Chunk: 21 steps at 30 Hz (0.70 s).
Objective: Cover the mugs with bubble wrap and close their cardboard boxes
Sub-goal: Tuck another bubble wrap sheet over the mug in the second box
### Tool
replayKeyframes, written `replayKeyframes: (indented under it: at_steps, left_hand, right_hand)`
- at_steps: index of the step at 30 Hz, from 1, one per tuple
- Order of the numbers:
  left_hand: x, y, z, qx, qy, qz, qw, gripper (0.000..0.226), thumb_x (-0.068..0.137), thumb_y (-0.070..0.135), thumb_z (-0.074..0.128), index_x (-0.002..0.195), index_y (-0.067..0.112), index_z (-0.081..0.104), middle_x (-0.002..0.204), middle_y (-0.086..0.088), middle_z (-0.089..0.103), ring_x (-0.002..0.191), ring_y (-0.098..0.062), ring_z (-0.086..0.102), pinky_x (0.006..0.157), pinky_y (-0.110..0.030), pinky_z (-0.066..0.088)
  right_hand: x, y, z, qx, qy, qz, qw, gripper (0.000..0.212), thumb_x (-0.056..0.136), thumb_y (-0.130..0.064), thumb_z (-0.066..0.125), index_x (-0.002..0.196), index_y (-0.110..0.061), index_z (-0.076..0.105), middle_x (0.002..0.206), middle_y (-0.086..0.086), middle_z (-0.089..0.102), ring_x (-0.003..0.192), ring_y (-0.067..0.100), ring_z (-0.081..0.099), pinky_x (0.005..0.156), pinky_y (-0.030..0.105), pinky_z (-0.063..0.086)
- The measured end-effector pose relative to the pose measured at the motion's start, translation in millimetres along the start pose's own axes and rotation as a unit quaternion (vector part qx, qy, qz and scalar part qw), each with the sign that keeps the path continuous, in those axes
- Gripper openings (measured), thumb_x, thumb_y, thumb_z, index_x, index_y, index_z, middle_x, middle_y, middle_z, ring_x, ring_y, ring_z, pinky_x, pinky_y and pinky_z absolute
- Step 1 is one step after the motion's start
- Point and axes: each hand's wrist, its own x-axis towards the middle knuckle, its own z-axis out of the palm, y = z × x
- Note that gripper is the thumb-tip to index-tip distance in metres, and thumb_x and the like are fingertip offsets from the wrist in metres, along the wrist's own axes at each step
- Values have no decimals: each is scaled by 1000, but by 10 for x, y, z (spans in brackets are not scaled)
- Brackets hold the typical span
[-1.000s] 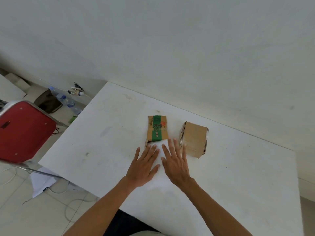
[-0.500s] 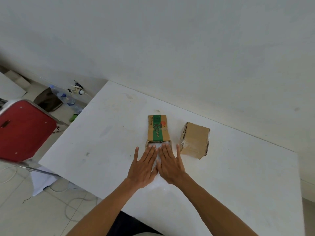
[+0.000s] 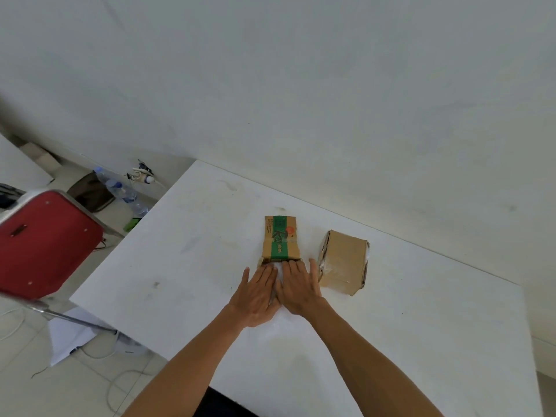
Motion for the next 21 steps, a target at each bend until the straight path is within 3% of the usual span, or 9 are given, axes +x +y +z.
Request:
replayKeyframes:
  at_steps: [2, 4, 7, 9, 12, 15, 18, 21]
  left_hand:
    - [14, 3, -132, -16, 10, 10, 1000, 101, 93, 66, -15, 152, 1, 34, 155, -22, 42, 141, -37, 45, 108, -67, 39]
    - [-7, 22, -211, -34, -1, 15, 999, 109, 81, 72, -23, 158, 4, 13, 165, -18, 21, 152, -33, 24, 120, -58, 25]
    - [-106, 20, -232, -76, -27, 19, 997, 95, 93, 74, 13, 159, 10, -9, 169, -9, -5, 156, -22, -1, 126, -49, 9]
    - [-151, -10, -230, -76, -42, 27, 996, 104, 91, 77, 32, 158, 12, -13, 169, -4, -13, 156, -18, -7, 126, -51, 5]
    - [-162, -24, -218, -35, -50, 33, 998, 117, 78, 89, 25, 157, 13, -16, 168, -3, -16, 155, -18, -8, 125, -56, 4]
    - [-138, -17, -134, -32, -36, 28, 998, 118, 76, 91, 20, 158, 12, -14, 169, -4, -14, 156, -19, -8, 124, -57, 7]
    - [-114, -72, -62, -30, -11, 45, 998, 116, 82, 90, 25, 159, 11, -10, 169, -6, -9, 156, -21, -4, 124, -57, 13]
    - [-87, -135, -63, -28, -8, 56, 998, 112, 84, 86, 23, 159, 9, -7, 169, -8, -5, 156, -22, 0, 123, -55, 19]
  right_hand:
    - [24, 12, -34, -1, -10, -4, 1000, 45, 101, -40, 22, 130, -17, 47, 126, 4, 57, 121, 25, 46, 114, 57, 15]
    - [17, 41, -16, 11, -19, -4, 1000, 46, 102, -41, 22, 135, -17, 44, 131, 4, 54, 125, 25, 44, 115, 58, 15]
    - [-36, 112, 11, 46, -57, -9, 997, 52, 103, -42, 24, 149, -16, 29, 148, 4, 40, 139, 25, 30, 118, 58, 13]
    - [-104, 171, 8, 75, -75, -25, 994, 58, 104, -43, 25, 155, -16, 17, 159, 3, 28, 147, 24, 20, 120, 59, 10]
    - [-248, 220, 22, 97, -94, -38, 990, 65, 104, -47, 30, 158, -16, 11, 167, 2, 11, 153, 19, 5, 121, 57, 2]
    - [-421, 283, 104, 76, -60, -52, 994, 76, 99, -61, 30, 158, -17, 14, 167, 1, 6, 153, 15, -4, 120, 58, -4]
    - [-370, 340, 8, 48, -97, -57, 993, 97, 87, -77, 37, 158, -15, 11, 167, 2, 7, 153, 16, 0, 119, 59, 3]
    - [-211, 333, -138, -2, -109, -69, 992, 103, 81, -81, 42, 155, -13, 19, 163, 3, 23, 150, 21, 12, 115, 56, 16]
